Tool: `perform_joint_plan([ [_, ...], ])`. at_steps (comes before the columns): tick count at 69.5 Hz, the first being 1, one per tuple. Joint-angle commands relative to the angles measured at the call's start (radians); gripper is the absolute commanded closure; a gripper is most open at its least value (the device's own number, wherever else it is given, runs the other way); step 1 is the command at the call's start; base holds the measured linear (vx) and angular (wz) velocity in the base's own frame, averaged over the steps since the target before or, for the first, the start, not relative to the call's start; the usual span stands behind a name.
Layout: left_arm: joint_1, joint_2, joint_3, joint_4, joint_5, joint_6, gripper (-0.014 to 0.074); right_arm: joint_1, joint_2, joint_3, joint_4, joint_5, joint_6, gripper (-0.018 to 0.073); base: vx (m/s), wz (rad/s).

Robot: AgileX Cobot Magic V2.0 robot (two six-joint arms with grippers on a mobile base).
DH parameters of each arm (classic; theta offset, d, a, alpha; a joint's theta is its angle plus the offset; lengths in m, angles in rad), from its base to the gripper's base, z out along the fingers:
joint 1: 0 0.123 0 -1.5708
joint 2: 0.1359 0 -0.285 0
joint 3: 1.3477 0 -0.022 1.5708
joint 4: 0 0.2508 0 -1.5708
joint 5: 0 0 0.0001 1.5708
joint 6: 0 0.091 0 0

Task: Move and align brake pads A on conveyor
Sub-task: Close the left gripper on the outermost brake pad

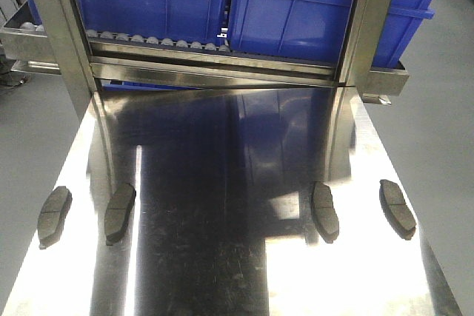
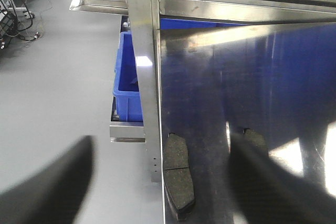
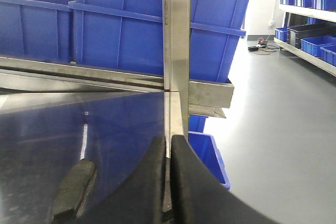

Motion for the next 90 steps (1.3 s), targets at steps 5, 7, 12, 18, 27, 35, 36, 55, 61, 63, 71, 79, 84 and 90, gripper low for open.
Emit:
perform_joint_plan([
  [5,-0.002,0.004,-0.035,-0.022,-0.076,-0.016,-0.0137,-0.006,-0.013,0.016,-0.008,-0.077,0.000,0.0553,0.00,0.00],
  [7,-0.002,0.005,-0.036,-0.022,-0.076,-0.016,-0.0134,-0.006,-0.013,0.016,-0.008,-0.077,0.000,0.0553,0.00,0.00],
  [12,-0.002,0.035,-0.039,-0.019,-0.072,-0.038,-0.0121,-0.006,-0.013,0.016,-0.008,-0.077,0.000,0.0553,0.00,0.00],
  [18,-0.002,0.125,-0.068,-0.019,-0.029,-0.088,-0.0097,-0.006,-0.013,0.016,-0.008,-0.077,0.000,0.0553,0.00,0.00],
  [27,-0.002,0.298,-0.159,-0.018,0.091,-0.085,-0.0070,-0.006,-0.013,0.016,-0.008,-0.077,0.000,0.0553,0.00,0.00],
  [35,-0.002,0.474,-0.256,-0.018,0.162,-0.079,-0.0060,-0.006,-0.013,0.016,-0.008,-0.077,0.000,0.0553,0.00,0.00],
  [36,-0.002,0.491,-0.267,-0.018,0.165,-0.079,-0.0059,-0.006,-0.013,0.016,-0.008,-0.077,0.000,0.0553,0.00,0.00],
  [55,-0.002,0.806,-0.475,-0.010,0.269,-0.024,-0.0046,-0.006,-0.013,0.016,-0.008,-0.077,0.000,0.0553,0.00,0.00],
  [61,-0.005,0.882,-0.526,-0.011,0.294,-0.005,-0.0043,-0.006,-0.013,0.016,-0.008,-0.077,0.000,0.0553,0.00,0.00],
  [63,-0.008,0.905,-0.541,-0.010,0.301,-0.003,-0.0043,-0.006,-0.013,0.016,-0.008,-0.077,0.000,0.0553,0.00,0.00],
  [71,-0.028,0.990,-0.604,-0.008,0.332,-0.002,-0.0035,-0.006,-0.013,0.016,-0.008,-0.077,0.000,0.0553,0.00,0.00],
  [79,-0.030,1.065,-0.651,-0.009,0.375,-0.002,-0.0032,-0.006,-0.013,0.016,-0.008,-0.077,0.000,0.0553,0.00,0.00],
  [84,-0.030,1.098,-0.665,-0.009,0.407,-0.002,-0.0031,-0.006,-0.013,0.016,-0.008,-0.075,0.000,0.0553,0.00,0.00],
  [90,-0.030,1.125,-0.666,-0.009,0.423,0.000,-0.0028,-0.006,-0.013,0.016,-0.008,-0.076,0.000,0.0553,0.00,0.00],
])
